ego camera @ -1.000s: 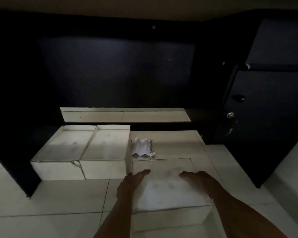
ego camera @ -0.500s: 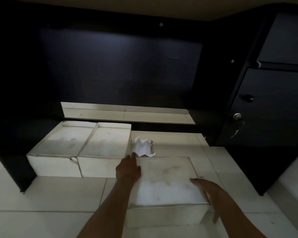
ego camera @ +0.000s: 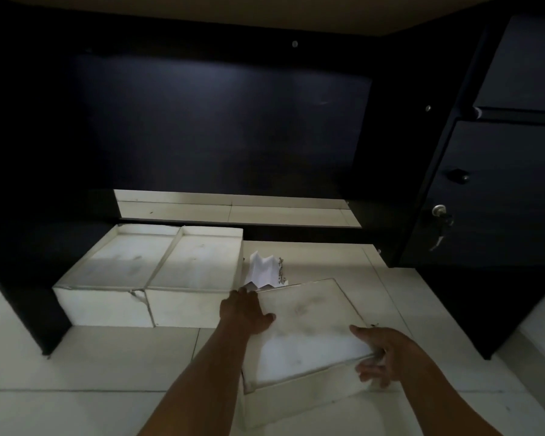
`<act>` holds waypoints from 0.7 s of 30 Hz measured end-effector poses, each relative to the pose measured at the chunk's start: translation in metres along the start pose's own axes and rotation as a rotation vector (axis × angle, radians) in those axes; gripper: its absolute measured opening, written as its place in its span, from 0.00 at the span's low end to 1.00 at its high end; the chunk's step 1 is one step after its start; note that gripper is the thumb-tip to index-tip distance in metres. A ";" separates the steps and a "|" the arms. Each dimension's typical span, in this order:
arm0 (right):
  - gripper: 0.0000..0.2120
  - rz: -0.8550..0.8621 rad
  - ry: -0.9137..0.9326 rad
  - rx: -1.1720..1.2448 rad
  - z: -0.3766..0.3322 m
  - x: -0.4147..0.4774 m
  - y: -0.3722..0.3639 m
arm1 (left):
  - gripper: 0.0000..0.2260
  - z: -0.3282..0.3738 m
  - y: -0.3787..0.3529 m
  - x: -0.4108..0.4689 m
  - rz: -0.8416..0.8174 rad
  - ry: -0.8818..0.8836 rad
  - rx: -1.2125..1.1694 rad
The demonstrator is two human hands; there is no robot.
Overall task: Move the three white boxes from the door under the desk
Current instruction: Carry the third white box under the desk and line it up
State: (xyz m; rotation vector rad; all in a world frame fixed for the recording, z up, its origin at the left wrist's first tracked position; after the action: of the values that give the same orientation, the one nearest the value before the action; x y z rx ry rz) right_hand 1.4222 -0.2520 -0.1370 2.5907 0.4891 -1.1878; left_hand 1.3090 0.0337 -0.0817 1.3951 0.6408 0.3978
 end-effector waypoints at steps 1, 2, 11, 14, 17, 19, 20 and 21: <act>0.29 -0.010 0.042 0.010 -0.004 0.002 -0.005 | 0.35 -0.005 0.000 -0.002 -0.001 0.035 0.015; 0.26 -0.013 0.094 0.054 -0.008 0.006 -0.009 | 0.34 -0.009 0.002 -0.004 -0.001 0.064 0.031; 0.11 0.057 0.440 0.026 -0.025 0.004 -0.053 | 0.32 -0.050 0.008 -0.024 0.003 0.176 -0.051; 0.24 -0.281 0.136 -0.181 0.011 -0.018 -0.097 | 0.38 -0.065 0.008 -0.027 -0.018 0.100 0.022; 0.30 -0.410 0.096 -0.343 0.019 -0.031 -0.118 | 0.46 -0.071 -0.001 -0.033 -0.092 -0.007 -0.059; 0.25 -0.358 0.146 -0.422 0.014 -0.030 -0.116 | 0.53 -0.072 -0.005 -0.040 -0.139 -0.054 -0.125; 0.22 -0.343 0.163 -0.430 0.010 -0.030 -0.114 | 0.56 -0.071 -0.007 -0.042 -0.155 -0.068 -0.136; 0.20 -0.332 0.177 -0.416 0.007 -0.028 -0.112 | 0.57 -0.071 -0.008 -0.044 -0.164 -0.075 -0.133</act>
State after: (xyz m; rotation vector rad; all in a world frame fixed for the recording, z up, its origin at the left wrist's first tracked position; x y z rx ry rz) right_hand 1.3552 -0.1581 -0.1298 2.3134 1.1095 -0.8291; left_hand 1.2295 0.0609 -0.0848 1.2153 0.6502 0.2512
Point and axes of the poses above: each hand's wrist, its own x-axis towards the middle knuckle, its own y-axis out of the back of the hand, z = x × y, the point moved 9 cm from there along x, towards the middle knuckle, and after that the axes turned 7 degrees about x, right-handed, at the moved point
